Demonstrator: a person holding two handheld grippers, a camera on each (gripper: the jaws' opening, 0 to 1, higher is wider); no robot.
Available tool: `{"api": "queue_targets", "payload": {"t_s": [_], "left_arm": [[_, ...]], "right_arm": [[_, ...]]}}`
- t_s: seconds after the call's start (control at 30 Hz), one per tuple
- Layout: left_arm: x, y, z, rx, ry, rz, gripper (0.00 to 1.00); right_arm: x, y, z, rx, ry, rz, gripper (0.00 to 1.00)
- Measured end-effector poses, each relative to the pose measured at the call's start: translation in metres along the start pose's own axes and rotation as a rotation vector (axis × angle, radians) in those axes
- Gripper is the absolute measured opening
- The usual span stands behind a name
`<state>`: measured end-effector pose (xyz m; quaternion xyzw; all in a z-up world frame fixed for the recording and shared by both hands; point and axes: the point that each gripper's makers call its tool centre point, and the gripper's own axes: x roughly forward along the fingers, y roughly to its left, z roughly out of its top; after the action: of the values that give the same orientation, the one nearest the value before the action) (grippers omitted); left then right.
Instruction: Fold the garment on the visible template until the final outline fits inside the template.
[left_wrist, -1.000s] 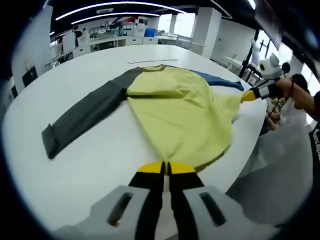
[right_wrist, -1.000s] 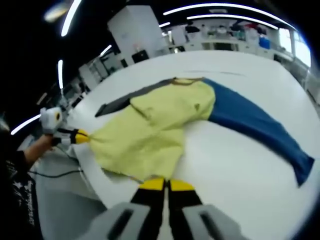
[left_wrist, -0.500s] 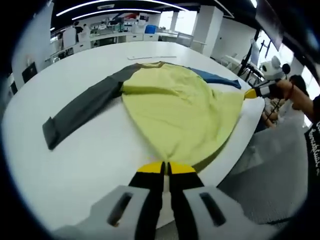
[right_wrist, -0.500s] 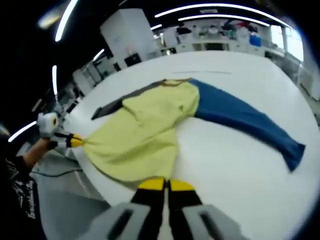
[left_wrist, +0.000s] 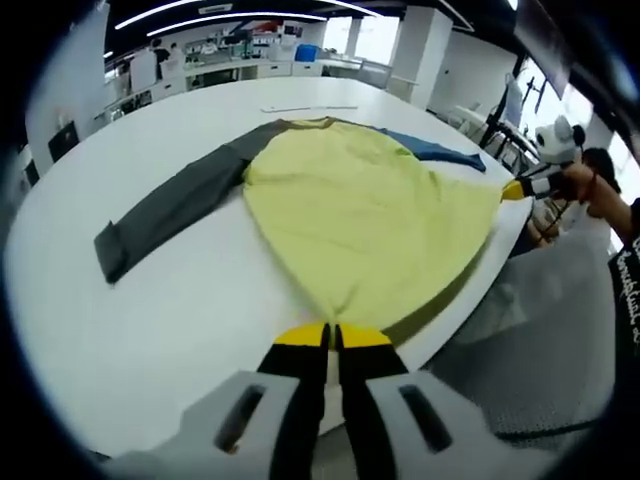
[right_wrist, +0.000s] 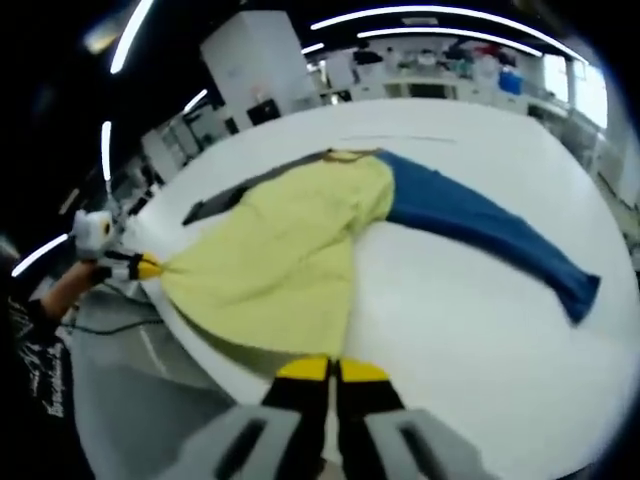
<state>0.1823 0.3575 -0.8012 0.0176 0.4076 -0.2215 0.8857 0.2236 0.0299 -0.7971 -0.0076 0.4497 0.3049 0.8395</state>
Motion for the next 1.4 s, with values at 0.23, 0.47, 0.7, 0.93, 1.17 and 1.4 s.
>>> {"api": "queue_targets", "payload": {"t_s": [0.23,0.47,0.7,0.93,1.17,1.4], "left_arm": [[-0.002,0.003,-0.007,0.029,0.034,0.019,0.0],[0.001,0.004,-0.017,0.053,0.088,0.028,0.0],[0.003,0.006,-0.028,0.055,0.128,0.034,0.0],[0.004,0.007,-0.033,0.045,0.143,0.042,0.0],[0.005,0.01,-0.036,0.048,0.159,0.06,0.0],[0.0,0.017,-0.034,0.047,0.135,0.081,0.04]], "right_arm": [[0.0,0.005,-0.013,-0.037,0.032,-0.004,0.0],[0.004,0.01,-0.028,-0.036,0.049,-0.009,0.0],[0.008,0.005,-0.034,-0.007,0.051,-0.011,0.0],[0.012,0.005,-0.038,-0.003,0.045,-0.001,0.0],[0.011,0.009,-0.043,0.009,0.057,0.019,0.0],[0.004,0.005,-0.047,-0.001,0.076,0.007,0.1]]}}
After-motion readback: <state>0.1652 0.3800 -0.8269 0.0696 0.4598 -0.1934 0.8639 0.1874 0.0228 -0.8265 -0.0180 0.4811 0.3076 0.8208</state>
